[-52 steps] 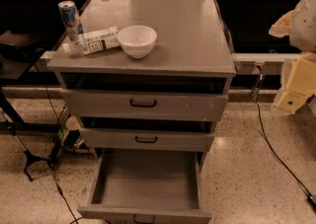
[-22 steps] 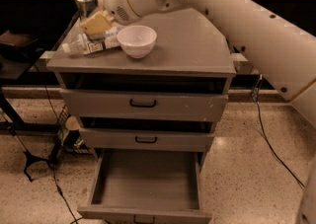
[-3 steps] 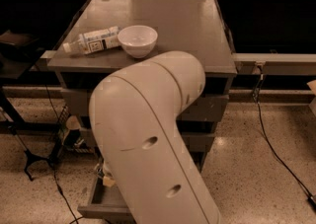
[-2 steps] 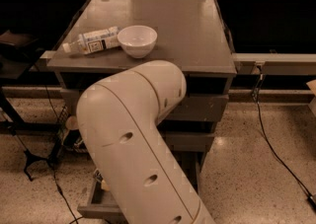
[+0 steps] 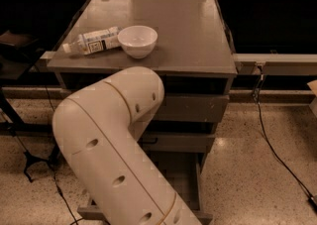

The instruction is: Place redbull can into bottom drawer

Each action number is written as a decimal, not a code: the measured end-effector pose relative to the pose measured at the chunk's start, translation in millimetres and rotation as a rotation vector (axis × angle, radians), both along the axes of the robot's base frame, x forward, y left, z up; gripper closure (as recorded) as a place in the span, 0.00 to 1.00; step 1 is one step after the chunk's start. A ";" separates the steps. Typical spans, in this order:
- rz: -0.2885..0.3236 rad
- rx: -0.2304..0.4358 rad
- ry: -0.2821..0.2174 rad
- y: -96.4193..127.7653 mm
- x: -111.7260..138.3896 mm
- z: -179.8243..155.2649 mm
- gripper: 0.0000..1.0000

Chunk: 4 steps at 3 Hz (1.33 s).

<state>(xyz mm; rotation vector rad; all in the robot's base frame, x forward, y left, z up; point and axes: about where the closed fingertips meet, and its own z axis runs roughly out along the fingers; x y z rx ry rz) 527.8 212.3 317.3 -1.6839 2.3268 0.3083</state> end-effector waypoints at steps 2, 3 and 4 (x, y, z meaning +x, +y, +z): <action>-0.033 -0.036 0.031 4.2 -5.7 -51.9 1.00; -0.054 -0.055 0.045 5.9 -10.2 -76.4 1.00; -0.086 -0.067 0.043 6.3 -9.4 -88.2 0.83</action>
Offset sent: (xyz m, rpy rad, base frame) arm -0.0218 0.0095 -0.0917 -0.0596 0.0485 -0.0505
